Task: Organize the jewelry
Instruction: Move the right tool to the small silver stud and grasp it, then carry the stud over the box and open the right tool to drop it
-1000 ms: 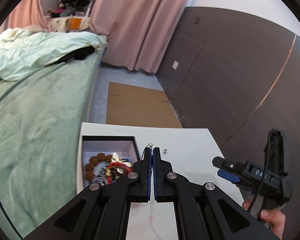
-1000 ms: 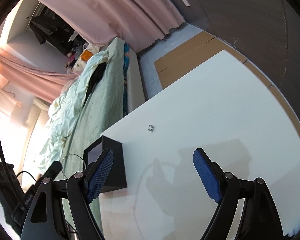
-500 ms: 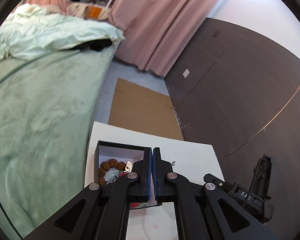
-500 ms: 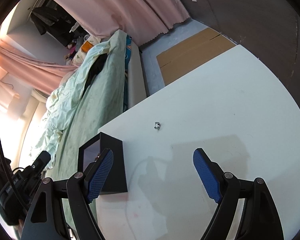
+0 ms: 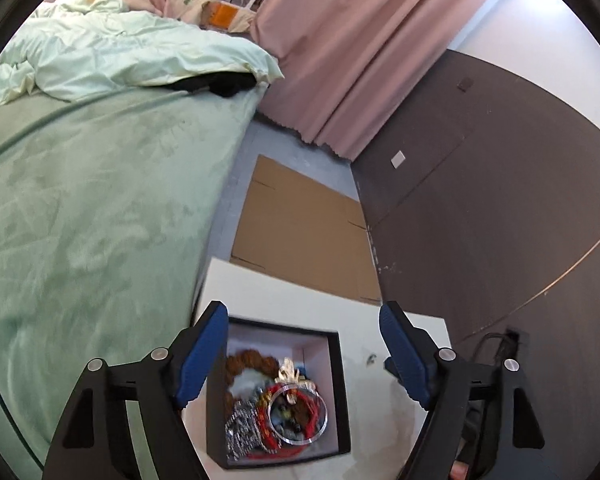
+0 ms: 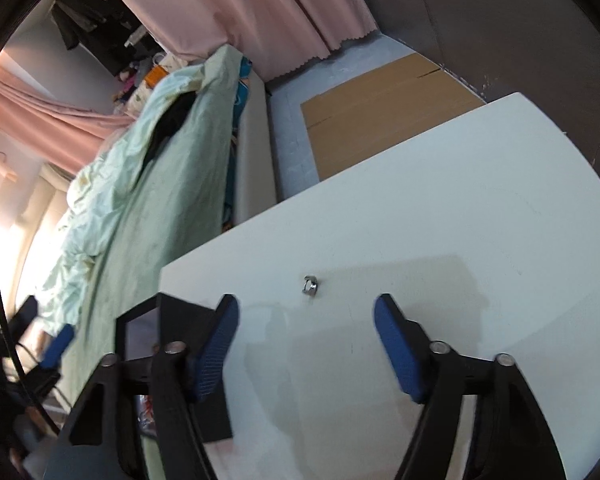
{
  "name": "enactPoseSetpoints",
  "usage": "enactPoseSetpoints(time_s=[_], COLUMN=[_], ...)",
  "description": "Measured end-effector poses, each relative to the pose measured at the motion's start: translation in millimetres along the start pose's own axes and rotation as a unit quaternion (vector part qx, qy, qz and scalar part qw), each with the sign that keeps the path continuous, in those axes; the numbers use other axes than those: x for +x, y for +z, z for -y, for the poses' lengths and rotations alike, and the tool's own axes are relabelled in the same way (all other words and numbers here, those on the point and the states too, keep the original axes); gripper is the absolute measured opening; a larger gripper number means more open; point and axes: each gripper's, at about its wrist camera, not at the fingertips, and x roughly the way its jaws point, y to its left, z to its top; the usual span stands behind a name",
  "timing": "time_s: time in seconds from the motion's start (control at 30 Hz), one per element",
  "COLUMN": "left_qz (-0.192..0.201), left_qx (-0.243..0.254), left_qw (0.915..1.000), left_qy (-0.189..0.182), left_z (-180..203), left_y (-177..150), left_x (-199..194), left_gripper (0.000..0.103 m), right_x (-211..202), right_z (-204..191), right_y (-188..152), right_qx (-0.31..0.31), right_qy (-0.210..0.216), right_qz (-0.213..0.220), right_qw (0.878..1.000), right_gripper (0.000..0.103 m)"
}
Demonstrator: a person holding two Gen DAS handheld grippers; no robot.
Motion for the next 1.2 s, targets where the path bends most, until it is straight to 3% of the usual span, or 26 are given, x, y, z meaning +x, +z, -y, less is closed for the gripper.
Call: enactPoseSetpoints(time_s=[0.07, 0.33, 0.4, 0.47, 0.57, 0.87, 1.07, 1.2], left_qz=[-0.002, -0.016, -0.015, -0.014, -0.011, -0.005, -0.012, -0.005], left_qx=[-0.005, -0.044, -0.045, -0.044, -0.041, -0.027, 0.012, 0.022], left_qw=[1.0, 0.9989, 0.9989, 0.9989, 0.9991, 0.9995, 0.9999, 0.9997], left_qy=[0.004, 0.005, 0.005, 0.003, -0.002, -0.015, 0.002, 0.012], left_z=[-3, -24, -24, -21, -20, -12, 5, 10], left_y=[3, 8, 7, 6, 5, -2, -21, -29], left_x=[5, 15, 12, 9, 4, -12, -12, -20], left_gripper=[0.079, 0.079, 0.079, 0.079, 0.079, 0.079, 0.079, 0.091], right_x=[7, 16, 17, 18, 14, -19, -58, -74], right_z=[-2, -28, -32, -33, -28, -34, -41, -44], right_y=[3, -5, -7, -8, -10, -20, -24, -30], right_qx=[-0.008, -0.083, -0.098, -0.115, -0.106, -0.105, -0.1, -0.1], right_qy=[-0.016, -0.097, -0.119, -0.132, -0.11, -0.097, -0.046, -0.017], right_qz=[-0.005, 0.019, 0.026, 0.025, 0.02, 0.047, 0.075, 0.084], right_qw=[1.0, 0.992, 0.988, 0.984, 0.988, 0.989, 0.991, 0.991], right_gripper=[0.058, 0.057, 0.046, 0.006, 0.006, 0.006, 0.006, 0.006])
